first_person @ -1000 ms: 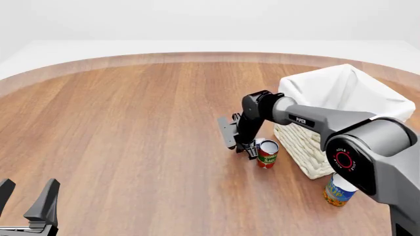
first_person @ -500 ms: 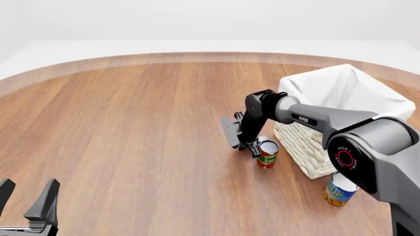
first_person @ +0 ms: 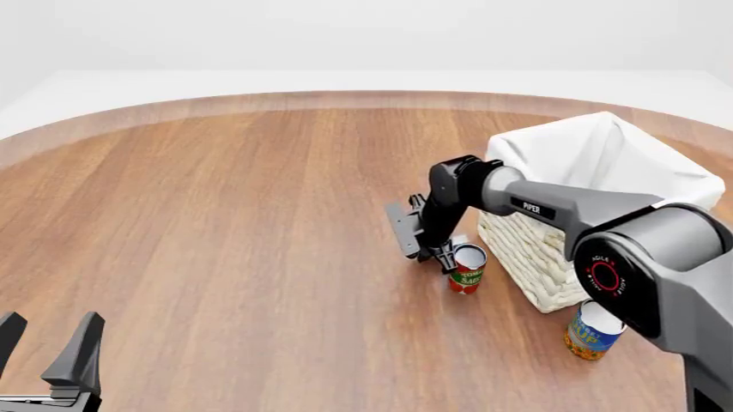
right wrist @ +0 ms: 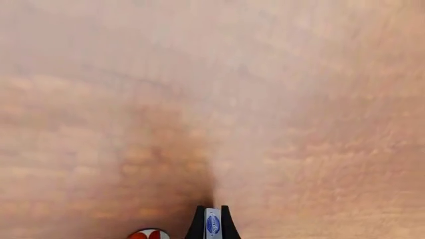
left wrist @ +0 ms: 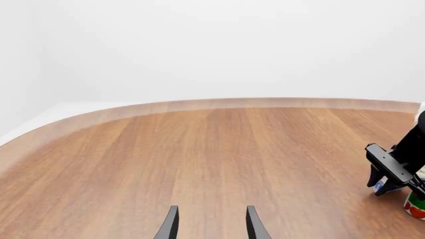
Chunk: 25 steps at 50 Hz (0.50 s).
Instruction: Pick up the alphabet soup and the cream cheese box, and put them in the basket.
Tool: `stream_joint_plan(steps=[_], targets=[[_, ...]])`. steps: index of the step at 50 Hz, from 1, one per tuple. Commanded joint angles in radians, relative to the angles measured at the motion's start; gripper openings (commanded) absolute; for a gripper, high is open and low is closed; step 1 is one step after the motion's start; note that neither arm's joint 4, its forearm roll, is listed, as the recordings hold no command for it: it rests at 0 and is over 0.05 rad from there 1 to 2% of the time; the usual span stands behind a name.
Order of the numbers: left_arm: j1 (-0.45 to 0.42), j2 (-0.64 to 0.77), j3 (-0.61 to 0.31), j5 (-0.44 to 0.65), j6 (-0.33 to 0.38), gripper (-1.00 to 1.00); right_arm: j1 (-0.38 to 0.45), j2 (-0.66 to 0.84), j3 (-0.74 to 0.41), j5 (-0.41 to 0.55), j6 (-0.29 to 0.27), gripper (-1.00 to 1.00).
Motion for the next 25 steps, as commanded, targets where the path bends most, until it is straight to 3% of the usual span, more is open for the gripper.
stream_joint_plan(steps=[1, 25], targets=[[0.0, 0.0, 0.0, 0.0, 0.0, 1.0, 0.006, -0.012, 0.0, 0.0, 0.004, -1.0], [0.0, 0.0, 0.0, 0.0, 0.0, 1.0, 0.004, -0.046, 0.006, 0.0, -0.017, -1.0]])
